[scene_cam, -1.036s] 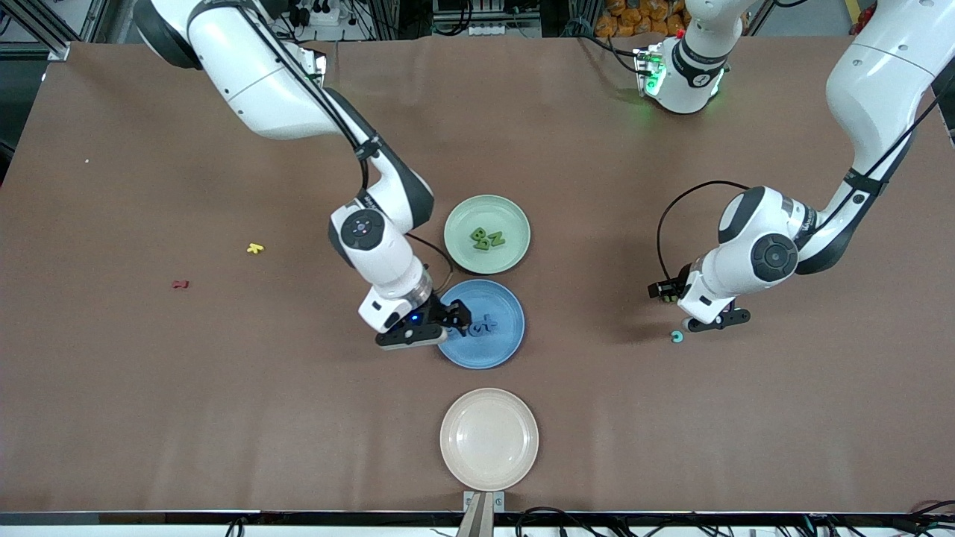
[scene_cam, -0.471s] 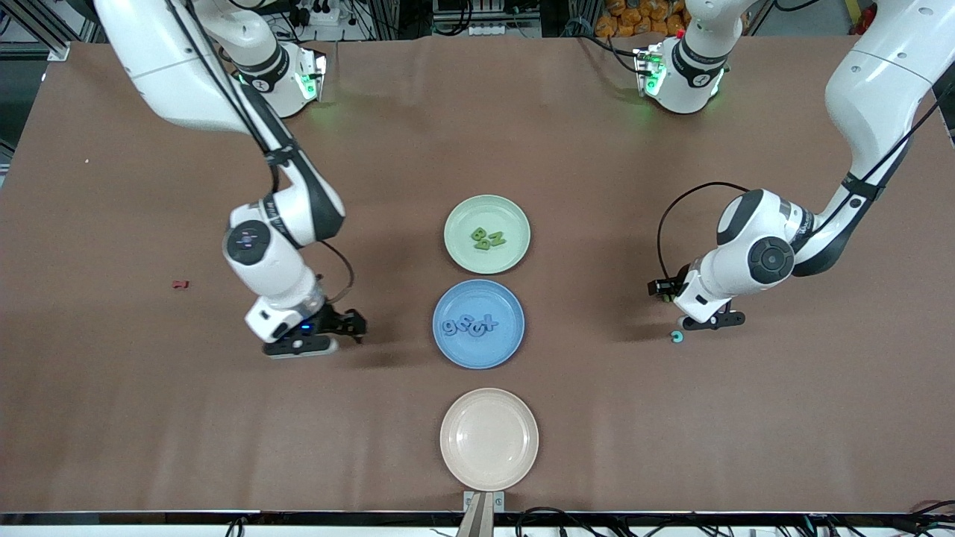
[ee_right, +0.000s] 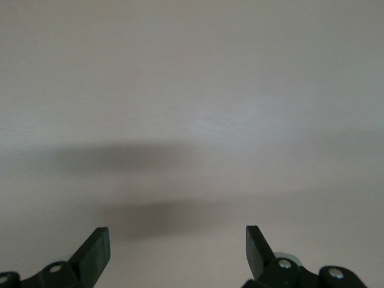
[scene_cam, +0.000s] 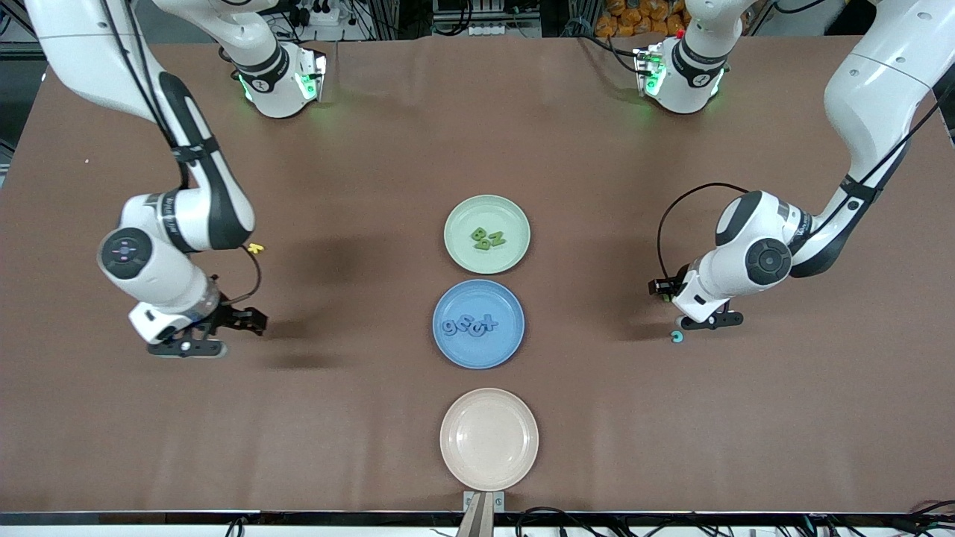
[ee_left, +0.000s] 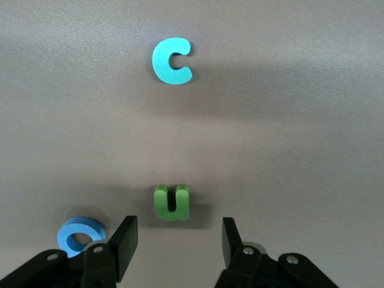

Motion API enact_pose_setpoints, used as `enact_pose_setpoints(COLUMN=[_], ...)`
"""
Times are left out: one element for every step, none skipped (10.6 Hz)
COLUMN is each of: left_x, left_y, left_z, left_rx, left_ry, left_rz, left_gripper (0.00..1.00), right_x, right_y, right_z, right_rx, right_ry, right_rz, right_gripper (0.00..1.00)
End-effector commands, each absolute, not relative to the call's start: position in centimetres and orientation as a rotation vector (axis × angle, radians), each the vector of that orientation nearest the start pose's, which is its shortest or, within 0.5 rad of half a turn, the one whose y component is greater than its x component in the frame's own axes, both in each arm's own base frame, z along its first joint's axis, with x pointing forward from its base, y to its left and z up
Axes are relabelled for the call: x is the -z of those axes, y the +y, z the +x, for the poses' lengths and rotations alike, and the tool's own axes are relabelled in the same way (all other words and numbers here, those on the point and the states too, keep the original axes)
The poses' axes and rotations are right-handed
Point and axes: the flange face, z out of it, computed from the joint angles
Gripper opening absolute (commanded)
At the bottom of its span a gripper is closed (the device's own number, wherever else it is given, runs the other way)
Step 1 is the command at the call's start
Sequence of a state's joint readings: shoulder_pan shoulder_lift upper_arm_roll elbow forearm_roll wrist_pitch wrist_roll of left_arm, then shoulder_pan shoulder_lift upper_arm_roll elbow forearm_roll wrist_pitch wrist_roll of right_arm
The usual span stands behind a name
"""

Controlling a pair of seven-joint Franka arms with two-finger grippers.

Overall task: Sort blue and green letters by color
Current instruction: 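Move the right gripper away from the plates while the left gripper lowers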

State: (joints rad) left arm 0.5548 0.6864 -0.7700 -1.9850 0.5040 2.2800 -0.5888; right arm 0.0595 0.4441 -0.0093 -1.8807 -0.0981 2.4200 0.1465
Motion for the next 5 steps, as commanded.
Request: enact_pose_setpoints(left_x=[-18.2,-18.1,-18.1,-18.0,-17.8], left_y=[-10.5,-10.4,-10.7,-11.0,-11.0], left_z=[58.0,58.1,58.1,58.0,58.1], left_rx=[-0.243,-0.240,-0.242,-0.244,-0.249], left_ry=[-0.097,-0.103,-0.098,-0.094,-0.096], left_rz=[-3.173,-3.173,-3.172,-3.175,-3.177], left_gripper=[0.65,0.65,0.65,0.64,0.64], right_x=[-31.1,-32.6,-34.6,-36.2,-37.4], right_y=[-1.7,-2.6,-4.1,-4.8,-5.2], right_z=[63.7,64.2,64.5,64.6,64.6], right_rx=[0.194,0.242,0.290,0.307,0.291], right_ry=[0.140,0.161,0.200,0.221,0.238], right_rz=[-3.237,-3.232,-3.228,-3.227,-3.233], right_gripper=[1.00,1.00,1.00,1.00,1.00])
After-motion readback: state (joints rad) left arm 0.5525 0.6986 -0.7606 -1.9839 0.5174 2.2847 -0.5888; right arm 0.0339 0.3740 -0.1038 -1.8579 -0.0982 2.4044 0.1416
